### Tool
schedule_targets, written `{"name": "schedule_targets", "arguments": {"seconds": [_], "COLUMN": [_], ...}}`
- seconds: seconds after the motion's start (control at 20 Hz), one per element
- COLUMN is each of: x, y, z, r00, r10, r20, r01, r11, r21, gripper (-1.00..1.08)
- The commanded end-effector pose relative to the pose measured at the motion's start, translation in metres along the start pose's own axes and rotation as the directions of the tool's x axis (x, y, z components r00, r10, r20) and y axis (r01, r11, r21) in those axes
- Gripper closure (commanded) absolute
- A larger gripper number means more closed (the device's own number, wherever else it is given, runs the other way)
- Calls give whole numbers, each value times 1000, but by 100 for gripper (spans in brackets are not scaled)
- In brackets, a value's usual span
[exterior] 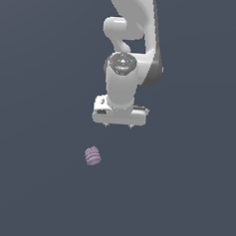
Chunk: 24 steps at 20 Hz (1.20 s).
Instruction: Pick up the object and move it to a goal position.
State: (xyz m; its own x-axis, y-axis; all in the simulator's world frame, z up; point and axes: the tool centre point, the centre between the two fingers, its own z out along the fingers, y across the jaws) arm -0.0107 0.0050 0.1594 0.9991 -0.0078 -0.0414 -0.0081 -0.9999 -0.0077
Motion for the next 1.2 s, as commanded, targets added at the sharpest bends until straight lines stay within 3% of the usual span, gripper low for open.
{"name": "schedule_targets", "arguments": {"seconds": [0.0, 0.55, 1.15], "x": [0, 3, 20], "y": [0, -12, 6], "z": [0, -13, -2], "r00": [1000, 1000, 998], "r10": [0, 14, -56], "r20": [0, -26, -29], "r01": [0, -14, 56], "r11": [1000, 1000, 998], "r21": [0, 20, 12], "gripper": [-92, -92, -92]}}
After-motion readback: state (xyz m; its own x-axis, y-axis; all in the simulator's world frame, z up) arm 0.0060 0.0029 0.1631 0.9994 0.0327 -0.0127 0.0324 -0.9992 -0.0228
